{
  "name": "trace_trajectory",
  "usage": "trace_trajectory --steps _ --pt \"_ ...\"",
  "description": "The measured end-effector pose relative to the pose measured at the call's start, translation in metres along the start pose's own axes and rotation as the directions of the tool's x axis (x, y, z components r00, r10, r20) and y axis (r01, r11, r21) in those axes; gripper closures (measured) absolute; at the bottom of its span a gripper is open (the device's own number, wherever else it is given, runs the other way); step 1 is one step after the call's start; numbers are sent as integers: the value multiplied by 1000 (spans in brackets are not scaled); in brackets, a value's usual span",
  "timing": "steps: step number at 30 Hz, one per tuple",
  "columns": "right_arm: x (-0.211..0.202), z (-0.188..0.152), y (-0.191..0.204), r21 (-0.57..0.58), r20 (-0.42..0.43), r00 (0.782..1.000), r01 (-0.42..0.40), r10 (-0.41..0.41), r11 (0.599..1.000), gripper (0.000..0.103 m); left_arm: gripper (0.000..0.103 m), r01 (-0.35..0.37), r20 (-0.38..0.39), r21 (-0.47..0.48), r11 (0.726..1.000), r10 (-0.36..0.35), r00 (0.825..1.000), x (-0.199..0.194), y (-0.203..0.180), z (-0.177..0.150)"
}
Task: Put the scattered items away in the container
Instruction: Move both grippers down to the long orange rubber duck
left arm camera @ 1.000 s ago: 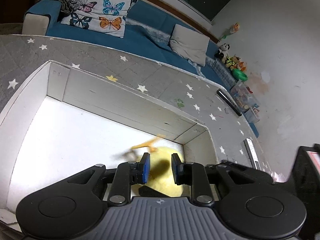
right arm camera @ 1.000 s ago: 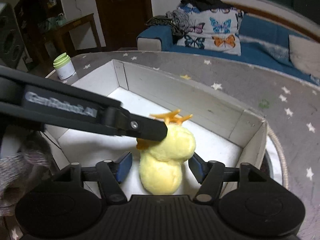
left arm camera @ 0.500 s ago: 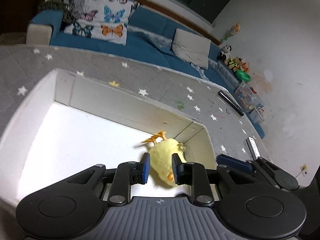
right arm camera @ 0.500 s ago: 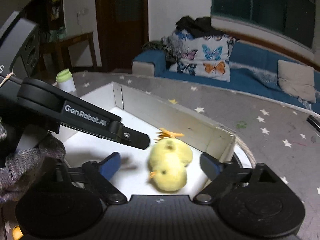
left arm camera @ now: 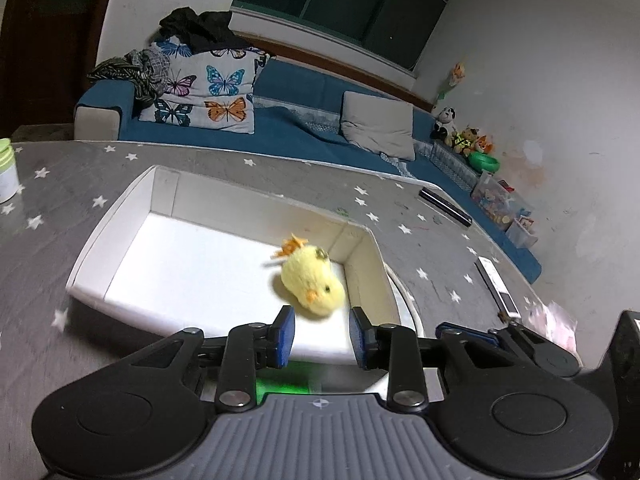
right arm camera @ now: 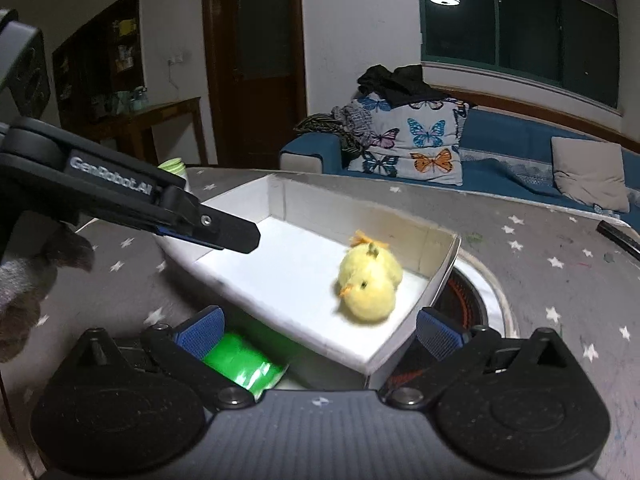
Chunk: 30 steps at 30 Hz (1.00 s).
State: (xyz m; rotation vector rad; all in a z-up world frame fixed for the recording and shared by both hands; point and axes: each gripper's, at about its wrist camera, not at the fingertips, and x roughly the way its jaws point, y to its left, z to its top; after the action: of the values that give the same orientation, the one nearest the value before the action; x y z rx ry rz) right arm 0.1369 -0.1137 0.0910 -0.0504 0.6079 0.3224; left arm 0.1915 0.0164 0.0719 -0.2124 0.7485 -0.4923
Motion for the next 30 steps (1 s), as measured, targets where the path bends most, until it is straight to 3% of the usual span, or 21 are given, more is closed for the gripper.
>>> trace_trajectory --steps 8,16,30 --pt "-24 -37 8 56 -38 994 -97 99 994 0 70 -32 8 -11 999 33 999 -27 -7 -42" --pt "-16 -59 18 129 -76 983 -156 166 979 0 70 -41 4 -101 994 42 999 -35 5 -62" --pt "-25 -72 48 46 -93 970 -223 226 974 0 70 -128 8 -181 975 132 991 -61 32 -96"
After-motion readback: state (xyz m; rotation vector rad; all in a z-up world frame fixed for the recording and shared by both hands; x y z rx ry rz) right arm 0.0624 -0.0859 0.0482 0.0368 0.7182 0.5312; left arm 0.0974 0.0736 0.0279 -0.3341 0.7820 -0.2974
